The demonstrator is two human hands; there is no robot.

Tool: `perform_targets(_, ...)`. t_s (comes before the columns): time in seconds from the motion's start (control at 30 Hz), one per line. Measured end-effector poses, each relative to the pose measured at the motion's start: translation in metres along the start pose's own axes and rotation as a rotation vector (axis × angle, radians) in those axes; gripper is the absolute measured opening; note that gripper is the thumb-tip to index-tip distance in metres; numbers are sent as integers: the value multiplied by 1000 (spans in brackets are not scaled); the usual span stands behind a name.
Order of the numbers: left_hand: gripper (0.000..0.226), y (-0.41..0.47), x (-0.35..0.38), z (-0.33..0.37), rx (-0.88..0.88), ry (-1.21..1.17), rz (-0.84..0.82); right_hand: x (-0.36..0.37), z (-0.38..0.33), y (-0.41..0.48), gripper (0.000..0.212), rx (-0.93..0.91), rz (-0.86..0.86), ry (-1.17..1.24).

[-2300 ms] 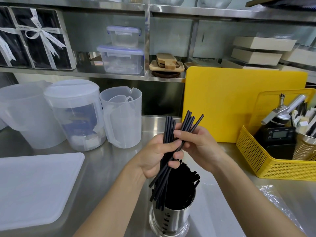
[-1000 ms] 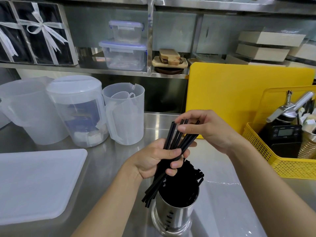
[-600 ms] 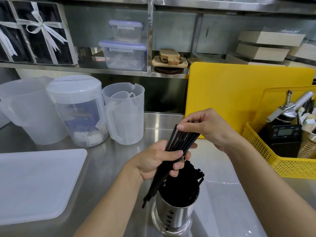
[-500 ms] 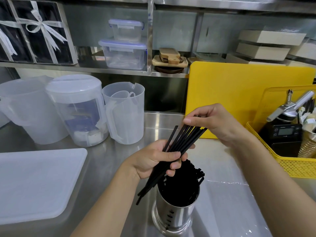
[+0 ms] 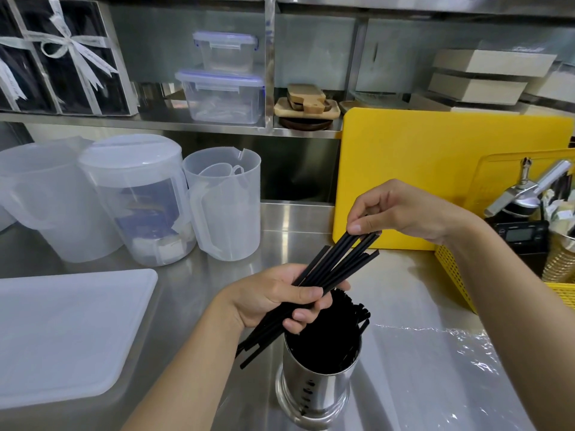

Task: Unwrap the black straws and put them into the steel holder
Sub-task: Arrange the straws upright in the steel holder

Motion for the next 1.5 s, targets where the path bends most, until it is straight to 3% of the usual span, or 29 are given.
perform_targets(0.27, 28, -14, -17, 4, -31, 30, 117, -57, -1, -21, 8, -118, 329, 32)
perform_targets(0.37, 18, -26, -29, 18, -16, 8, 312, -83, 11, -40, 8, -190, 556, 99)
perform_targets(0.57, 43, -34, -66, 54, 288, -168, 775, -58, 38, -48, 6, -208, 1031, 217)
perform_targets(0.7, 39, -31, -76, 56, 396, -379, 990, 5, 30, -27, 13, -206, 1050, 72)
perform_targets(0.77, 36, -24, -74, 59, 448, -440, 1003, 28, 14, -22, 5, -313, 1026, -83)
perform_targets(0.83, 47, -21, -74, 63, 493, -494, 988, 45, 2, -20, 17, -379, 1012, -256)
perform_targets(0.93, 50, -24, -79, 67, 573, -543, 992, 59, 7, -14, 18, -375, 898, -236)
perform_targets(1.03, 33, -36, -83, 72, 726, -574, 1117, 68, 24, -8, 10, -229, 785, 140)
perform_targets(1.17, 29, -35, -76, 87, 838, -487, 1128, 84, 69, 6, 24, -37, 820, 1225)
perform_targets(1.23, 24, -29, -65, 98, 867, -357, 1102, 96, 74, 17, 29, -10, 804, 1558)
perform_targets(1.33, 20, -13, -44, 113, 850, -86, 1045, 102, 64, 30, 28, -75, 755, 1772)
perform_targets(1.5, 13, 10, -14, 126, 797, 264, 912, 107, 54, 36, 30, -86, 681, 1884)
Point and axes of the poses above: each hand's wrist, its own y-axis towards the middle knuckle, its own x-axis out of the palm, z = x × y, the point moved 8 cm from there along y, towards the middle knuckle, and after that the axes turned 9 degrees about -z, right-handed, at the moved point
